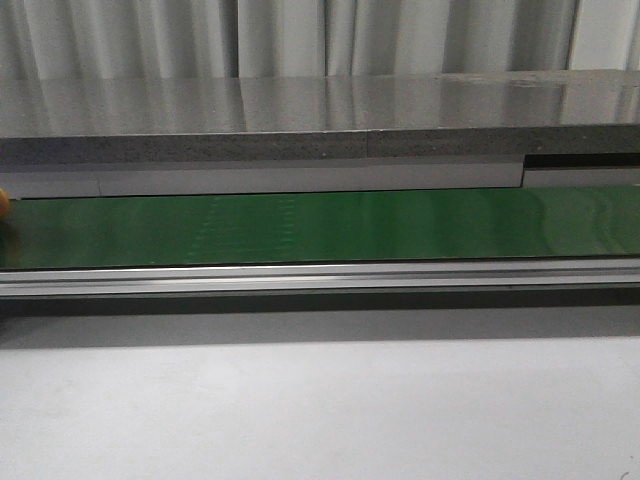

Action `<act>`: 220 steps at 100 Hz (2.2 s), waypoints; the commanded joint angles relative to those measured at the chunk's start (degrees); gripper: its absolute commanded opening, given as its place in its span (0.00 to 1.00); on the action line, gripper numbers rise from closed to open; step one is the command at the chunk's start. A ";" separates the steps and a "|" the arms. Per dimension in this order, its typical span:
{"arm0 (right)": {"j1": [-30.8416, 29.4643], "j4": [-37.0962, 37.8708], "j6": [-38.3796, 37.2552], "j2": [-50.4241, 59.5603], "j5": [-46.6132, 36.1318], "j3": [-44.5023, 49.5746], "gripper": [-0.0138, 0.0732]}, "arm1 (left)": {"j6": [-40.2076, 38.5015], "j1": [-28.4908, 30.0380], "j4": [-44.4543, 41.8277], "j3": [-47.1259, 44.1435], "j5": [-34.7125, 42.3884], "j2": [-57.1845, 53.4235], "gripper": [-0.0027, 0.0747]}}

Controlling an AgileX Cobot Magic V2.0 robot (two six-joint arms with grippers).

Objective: Move button from left to right

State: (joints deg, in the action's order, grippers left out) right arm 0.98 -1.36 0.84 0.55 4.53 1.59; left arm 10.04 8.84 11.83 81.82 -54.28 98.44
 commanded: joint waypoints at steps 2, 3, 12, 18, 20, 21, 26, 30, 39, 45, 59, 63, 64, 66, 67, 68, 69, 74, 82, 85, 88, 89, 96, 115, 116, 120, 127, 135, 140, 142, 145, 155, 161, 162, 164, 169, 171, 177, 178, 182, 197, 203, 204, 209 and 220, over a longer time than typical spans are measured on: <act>0.23 0.52 0.06 1.18 -4.89 -0.96 0.08 | 0.32 -1.31 1.68 1.25 3.20 -6.21 0.93; 0.23 0.52 0.06 1.18 -4.89 -0.96 0.08 | 0.32 -1.43 1.57 1.25 3.34 -6.47 0.93; 0.23 0.52 0.06 1.18 -4.89 -0.96 0.08 | 0.76 -3.11 1.57 1.04 4.83 -9.96 0.93; 0.23 0.52 0.06 1.18 -4.89 -0.96 0.08 | 1.12 -4.61 1.57 0.43 5.93 -12.68 0.93; 0.23 0.52 0.06 1.18 -4.89 -0.96 0.08 | 1.12 -4.98 1.57 -0.02 6.30 -13.68 0.93; 0.23 0.52 0.06 1.18 -4.89 -0.96 0.08 | 1.23 -5.38 1.57 -0.37 6.72 -14.02 0.93; 0.23 0.52 0.06 1.18 -4.89 -0.96 0.08 | 1.22 -6.82 1.57 -2.06 8.69 -16.65 0.93; 0.23 0.52 0.06 1.18 -4.89 -0.96 0.08 | 1.22 -8.00 1.57 -3.62 10.81 -19.03 0.93; 0.23 0.52 0.06 1.18 -4.89 -0.96 0.08 | 1.22 -9.96 1.57 -8.51 16.17 -24.67 0.93; 0.23 0.52 0.06 1.18 -4.89 -0.96 0.08 | 1.22 -10.80 1.57 -12.39 19.58 -28.32 0.93; 0.23 0.52 0.06 1.18 -4.89 -0.96 0.08 | 1.22 -11.06 1.57 -21.37 27.06 -37.58 0.93; 0.23 0.52 0.06 1.18 -4.89 -0.96 0.08 | 1.22 -11.06 1.57 -24.07 28.84 -40.30 0.93; 0.23 0.52 0.06 1.18 -4.89 -0.96 0.08 | 1.22 -11.06 1.57 -24.51 29.15 -41.22 0.93; 0.23 0.52 0.06 1.18 -4.89 -0.96 0.08 | 1.22 -11.06 1.57 -25.85 29.98 -42.12 0.93; 0.23 0.52 0.06 1.18 -4.89 -0.96 0.08 | 1.22 -11.06 1.57 -26.30 30.52 -42.99 0.93; 0.23 0.52 0.06 1.18 -4.89 -0.96 0.08 | 1.22 -11.06 1.57 -27.19 30.78 -43.41 0.93; 0.23 0.52 0.06 1.18 -4.89 -0.96 0.08 | 1.22 -11.06 1.57 -27.64 31.02 -44.27 0.93; 0.23 0.52 0.06 1.18 -4.89 -0.96 0.08 | 1.22 -11.06 1.57 -30.62 32.52 -47.26 0.93; 0.23 0.52 0.06 1.18 -4.89 -0.96 0.08 | 1.22 -11.06 1.57 -35.72 34.54 -51.44 0.93; 0.23 0.52 0.06 1.18 -4.89 -0.96 0.08 | 1.22 -11.06 1.57 -37.44 35.36 -53.40 0.93; 0.23 0.52 0.06 1.18 -4.89 -0.96 0.08 | 1.22 -11.06 1.57 -39.21 36.63 -55.00 0.93; 0.23 0.52 0.06 1.18 -4.89 -0.96 0.08 | 1.22 -11.06 1.57 -40.10 36.91 -55.41 0.93; 0.23 0.52 0.06 1.18 -4.89 -0.96 0.08 | 1.22 -11.06 1.57 -44.60 39.75 -59.46 0.93; 0.23 0.52 0.06 1.18 -4.89 -0.96 0.08 | 1.22 -11.06 1.57 -54.36 43.46 -69.56 0.93; 0.23 0.52 0.06 1.18 -4.89 -0.96 0.08 | 1.22 -11.06 1.57 -54.62 43.46 -70.20 0.93; 0.23 0.52 0.06 1.18 -4.89 -0.96 0.08 | 1.22 -11.06 1.57 -56.09 43.46 -71.67 0.93; 0.23 0.52 0.06 1.18 -4.89 -0.96 0.08 | 1.22 -11.06 1.57 -58.19 43.46 -74.24 0.93; 0.23 0.52 0.06 1.18 -4.89 -0.96 0.08 | 1.22 -11.06 1.57 -59.88 43.46 -76.45 0.93; 0.23 0.52 0.06 1.18 -4.89 -0.96 0.08 | 1.22 -11.06 1.67 -60.72 43.46 -77.18 0.93; 0.23 0.52 0.06 1.18 -4.89 -0.96 0.08 | 1.22 -11.06 1.67 -60.77 43.46 -77.30 0.93; 0.23 0.52 0.06 1.18 -4.89 -0.96 0.08 | 1.22 -11.06 1.67 -61.19 43.60 -77.30 0.93; 0.23 0.52 0.06 1.18 -4.89 -0.96 0.08 | 1.22 -11.06 1.67 -61.58 43.48 -77.30 0.93; 0.23 0.52 0.06 1.18 -4.89 -0.96 0.08 | 1.22 -11.06 1.67 -61.58 43.48 -77.30 0.93; 0.23 0.52 0.06 1.18 -4.89 -0.96 0.08 | 1.22 -11.06 1.67 -61.58 43.48 -77.30 0.93; 0.23 0.52 0.06 1.18 -4.89 -0.96 0.08 | 1.22 -11.06 1.67 -61.58 43.48 -77.30 0.93; 0.23 0.52 0.06 1.18 -4.89 -0.96 0.08 | 1.22 -11.06 1.67 -61.58 43.48 -77.30 0.92; 0.23 0.52 0.06 1.18 -4.89 -0.96 0.08 | 1.22 -11.06 1.67 -61.58 43.60 -77.30 0.90; 0.23 0.52 0.06 1.18 -4.89 -0.96 0.08 | 1.22 -11.06 1.67 -61.58 43.60 -77.30 0.85; 0.23 0.52 0.06 1.18 -4.89 -0.96 0.08 | 1.22 -11.06 1.67 -61.58 43.60 -77.30 0.83; 0.23 0.52 0.06 1.18 -4.89 -0.96 0.08 | 1.22 -11.06 1.67 -61.58 43.60 -77.30 0.78; 0.23 0.52 0.06 1.18 -4.89 -0.96 0.08 | 1.22 -11.06 1.67 -61.58 43.60 -77.30 0.46; 0.23 0.52 0.06 1.18 -4.89 -0.96 0.08 | 1.22 -11.06 1.67 -61.58 43.60 -77.30 0.32; 0.23 0.52 0.06 1.18 -4.89 -0.96 0.08 | 1.22 -11.06 1.67 -61.58 43.60 -77.30 0.28; 0.23 0.52 0.06 1.18 -4.89 -0.96 0.08 | 1.22 -11.06 1.67 -61.58 43.60 -77.30 0.17; 0.23 0.52 0.06 1.18 -4.89 -0.96 0.08 | 1.22 -11.06 1.57 -61.58 43.60 -77.30 0.01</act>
State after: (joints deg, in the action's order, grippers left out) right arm 0.98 -1.36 0.84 0.55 4.53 1.59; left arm 11.12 -1.82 12.69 18.66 -15.39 20.85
